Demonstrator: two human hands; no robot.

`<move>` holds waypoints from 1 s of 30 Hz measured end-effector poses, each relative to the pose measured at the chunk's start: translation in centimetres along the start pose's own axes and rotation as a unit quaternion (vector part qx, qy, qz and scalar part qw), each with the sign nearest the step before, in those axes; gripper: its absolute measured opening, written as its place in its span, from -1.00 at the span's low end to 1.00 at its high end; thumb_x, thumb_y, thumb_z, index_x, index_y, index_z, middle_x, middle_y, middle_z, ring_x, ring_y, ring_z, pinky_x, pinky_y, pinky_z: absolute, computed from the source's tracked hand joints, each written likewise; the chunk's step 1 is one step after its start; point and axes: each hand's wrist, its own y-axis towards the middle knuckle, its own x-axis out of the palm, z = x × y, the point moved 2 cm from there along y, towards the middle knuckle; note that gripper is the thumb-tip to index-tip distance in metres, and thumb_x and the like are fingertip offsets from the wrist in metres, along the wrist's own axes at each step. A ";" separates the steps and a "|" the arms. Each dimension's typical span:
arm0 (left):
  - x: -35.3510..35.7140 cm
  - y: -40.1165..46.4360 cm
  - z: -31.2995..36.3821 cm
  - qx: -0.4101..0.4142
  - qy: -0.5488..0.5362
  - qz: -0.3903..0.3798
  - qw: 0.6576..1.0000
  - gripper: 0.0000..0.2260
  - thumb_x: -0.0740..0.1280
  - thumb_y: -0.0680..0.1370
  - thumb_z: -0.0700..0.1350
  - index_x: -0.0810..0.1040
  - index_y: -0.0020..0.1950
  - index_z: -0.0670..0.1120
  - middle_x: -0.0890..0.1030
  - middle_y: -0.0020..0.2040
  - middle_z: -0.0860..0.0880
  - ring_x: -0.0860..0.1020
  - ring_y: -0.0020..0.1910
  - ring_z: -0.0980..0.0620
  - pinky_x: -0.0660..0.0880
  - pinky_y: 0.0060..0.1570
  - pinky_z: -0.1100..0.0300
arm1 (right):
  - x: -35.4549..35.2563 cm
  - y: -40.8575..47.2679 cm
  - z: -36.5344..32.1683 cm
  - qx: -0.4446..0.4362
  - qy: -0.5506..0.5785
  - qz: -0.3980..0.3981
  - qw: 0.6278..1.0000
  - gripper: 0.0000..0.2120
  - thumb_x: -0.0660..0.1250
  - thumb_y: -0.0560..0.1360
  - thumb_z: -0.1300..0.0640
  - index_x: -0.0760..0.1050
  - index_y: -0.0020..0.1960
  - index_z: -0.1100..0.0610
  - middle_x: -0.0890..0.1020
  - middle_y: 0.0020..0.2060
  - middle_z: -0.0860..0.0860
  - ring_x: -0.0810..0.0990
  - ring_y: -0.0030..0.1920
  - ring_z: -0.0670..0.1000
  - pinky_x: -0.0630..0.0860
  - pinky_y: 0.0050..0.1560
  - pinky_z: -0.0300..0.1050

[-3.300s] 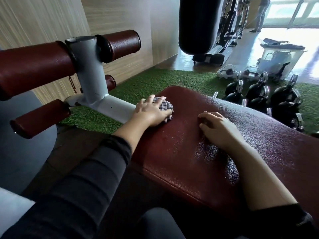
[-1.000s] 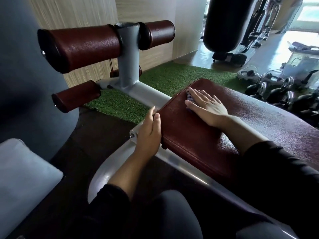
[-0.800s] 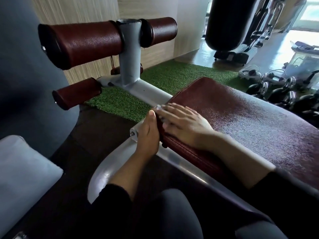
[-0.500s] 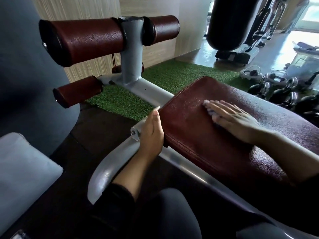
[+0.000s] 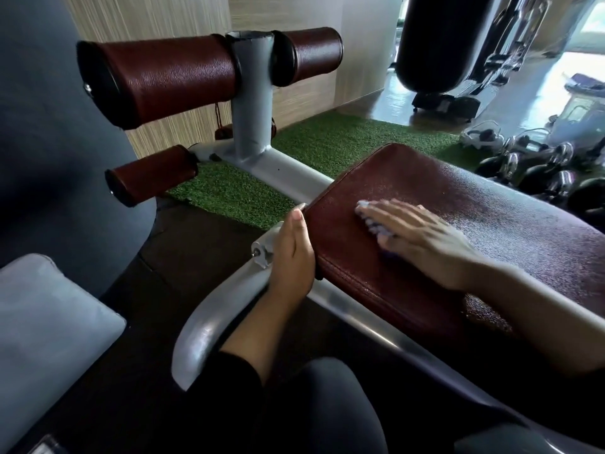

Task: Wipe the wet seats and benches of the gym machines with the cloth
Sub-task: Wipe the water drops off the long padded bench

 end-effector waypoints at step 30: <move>-0.7 -0.2 0.7 0.023 0.109 -0.025 0.993 -0.80 0.03 0.69 -0.08 0.40 0.10 -0.12 0.47 -0.14 0.10 0.43 -0.21 0.41 0.33 -0.16 0.53 | 0.9 12.1 -2.3 0.068 0.001 0.093 0.993 -0.63 0.07 0.58 -0.15 0.32 0.36 -0.16 0.37 0.36 -0.10 0.19 0.44 -0.04 0.07 0.46 -0.09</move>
